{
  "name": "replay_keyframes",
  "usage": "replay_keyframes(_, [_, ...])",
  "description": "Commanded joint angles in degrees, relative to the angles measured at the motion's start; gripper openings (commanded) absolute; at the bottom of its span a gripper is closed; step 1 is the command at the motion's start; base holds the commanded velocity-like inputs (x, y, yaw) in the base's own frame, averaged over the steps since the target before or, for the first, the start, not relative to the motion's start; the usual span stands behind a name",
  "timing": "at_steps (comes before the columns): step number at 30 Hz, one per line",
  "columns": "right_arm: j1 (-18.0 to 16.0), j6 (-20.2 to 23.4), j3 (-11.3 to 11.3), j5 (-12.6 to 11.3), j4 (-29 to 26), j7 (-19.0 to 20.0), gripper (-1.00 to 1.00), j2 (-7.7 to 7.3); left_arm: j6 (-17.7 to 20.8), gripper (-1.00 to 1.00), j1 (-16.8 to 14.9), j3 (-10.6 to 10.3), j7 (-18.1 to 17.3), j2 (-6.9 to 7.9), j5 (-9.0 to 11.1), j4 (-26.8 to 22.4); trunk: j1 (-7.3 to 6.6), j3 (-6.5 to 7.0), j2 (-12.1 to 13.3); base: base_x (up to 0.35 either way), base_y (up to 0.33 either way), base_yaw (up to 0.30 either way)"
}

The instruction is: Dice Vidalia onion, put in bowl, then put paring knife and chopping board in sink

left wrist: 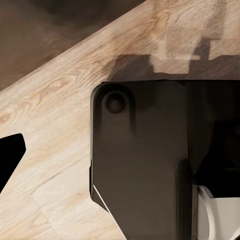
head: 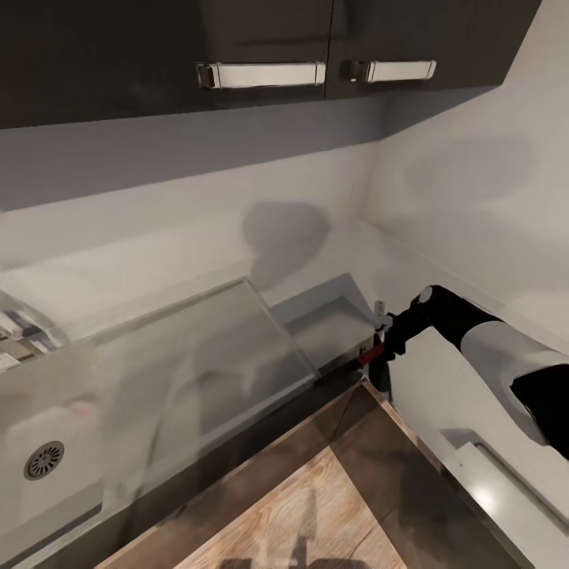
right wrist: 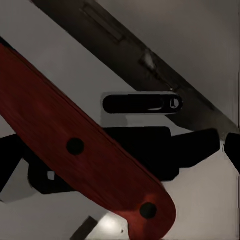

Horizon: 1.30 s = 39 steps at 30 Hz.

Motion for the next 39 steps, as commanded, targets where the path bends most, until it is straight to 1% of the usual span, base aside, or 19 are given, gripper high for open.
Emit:
replay_keyframes(1, [1.5, 0.3, -0.2, 0.3, -0.1, -0.3, 1.00, 0.12, -0.1, 1.00, 0.0, -0.5, 0.3, 0.06, 0.4, -0.1, 0.08, -0.10, 0.0, 0.000, 0.000, 0.000])
replay_keyframes(5, [1.5, 0.4, -0.2, 0.4, -0.1, -0.4, 1.00, 0.31, -0.1, 1.00, 0.0, -0.5, 0.3, 0.06, 0.4, -0.1, 0.08, -0.10, 0.0, 0.000, 0.000, 0.000])
replay_keyframes(6, [1.5, 0.4, -0.2, 0.5, -0.1, -0.4, -1.00, 0.32, -0.1, 1.00, 0.0, -0.5, 0.3, 0.06, 0.4, -0.1, 0.08, -0.10, 0.0, 0.000, 0.000, 0.000])
replay_keyframes(21, [1.5, 0.6, -0.2, 0.5, -0.1, -0.1, -1.00, 0.71, -0.1, 1.00, 0.0, -0.5, 0.3, 0.05, 0.4, -0.1, 0.08, -0.07, 0.0, 0.000, 0.000, 0.000])
replay_keyframes(39, [1.5, 0.6, -0.3, 0.6, -0.5, -0.2, -1.00, 1.08, -0.1, 1.00, 0.0, -0.5, 0.3, 0.06, 0.4, -0.1, 0.08, 1.44, 0.0, 0.000, 0.000, 0.000])
